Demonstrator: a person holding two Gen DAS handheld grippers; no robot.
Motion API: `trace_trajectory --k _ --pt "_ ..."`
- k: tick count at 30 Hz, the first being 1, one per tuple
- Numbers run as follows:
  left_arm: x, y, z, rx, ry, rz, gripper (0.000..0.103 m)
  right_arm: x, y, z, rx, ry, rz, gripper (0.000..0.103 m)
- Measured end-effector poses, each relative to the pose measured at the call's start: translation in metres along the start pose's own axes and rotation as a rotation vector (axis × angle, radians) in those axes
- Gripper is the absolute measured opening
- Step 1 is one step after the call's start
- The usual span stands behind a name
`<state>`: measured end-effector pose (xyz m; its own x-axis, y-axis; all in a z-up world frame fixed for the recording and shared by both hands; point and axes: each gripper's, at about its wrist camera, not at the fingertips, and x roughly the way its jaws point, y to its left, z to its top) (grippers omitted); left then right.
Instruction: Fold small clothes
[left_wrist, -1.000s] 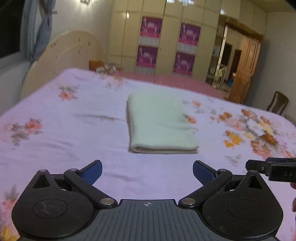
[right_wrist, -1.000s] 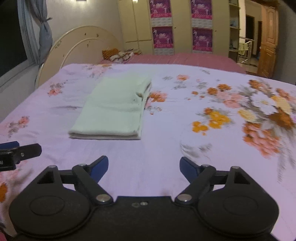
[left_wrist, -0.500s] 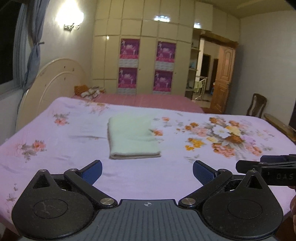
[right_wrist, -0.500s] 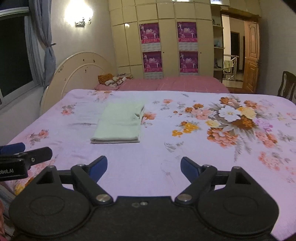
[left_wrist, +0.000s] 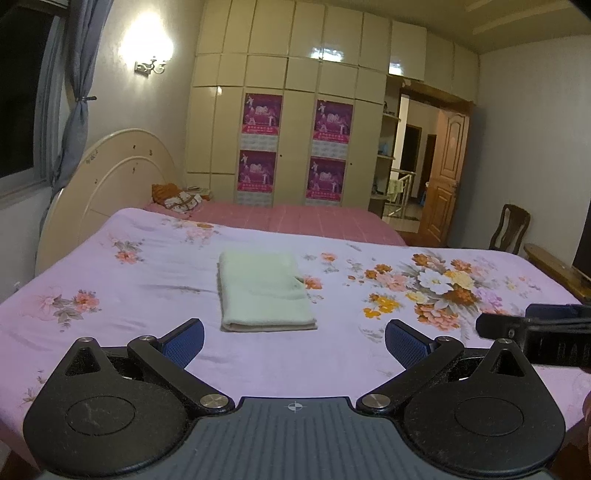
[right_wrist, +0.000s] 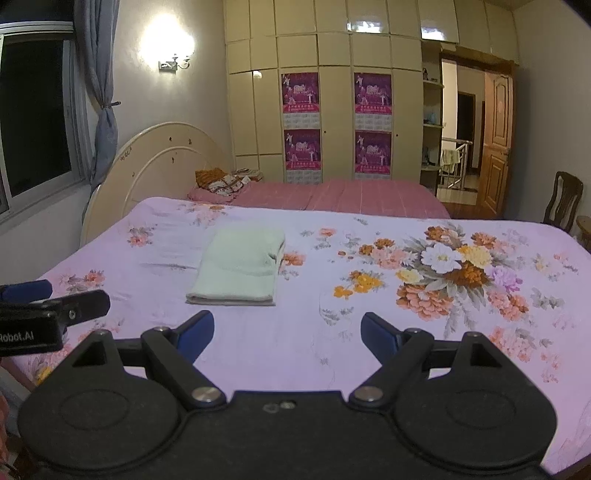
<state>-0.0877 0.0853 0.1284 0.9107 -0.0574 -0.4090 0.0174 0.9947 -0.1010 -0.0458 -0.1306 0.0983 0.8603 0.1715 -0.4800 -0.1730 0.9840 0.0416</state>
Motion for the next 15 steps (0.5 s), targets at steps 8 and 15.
trace_trajectory --k 8,15 --pt "-0.001 0.006 0.003 0.023 0.0 -0.003 0.103 0.0 0.004 0.004 0.039 -0.024 -0.02 0.086" --pt "-0.003 0.008 0.003 0.021 -0.003 -0.002 0.103 0.001 0.013 0.0 0.036 -0.019 -0.014 0.086"
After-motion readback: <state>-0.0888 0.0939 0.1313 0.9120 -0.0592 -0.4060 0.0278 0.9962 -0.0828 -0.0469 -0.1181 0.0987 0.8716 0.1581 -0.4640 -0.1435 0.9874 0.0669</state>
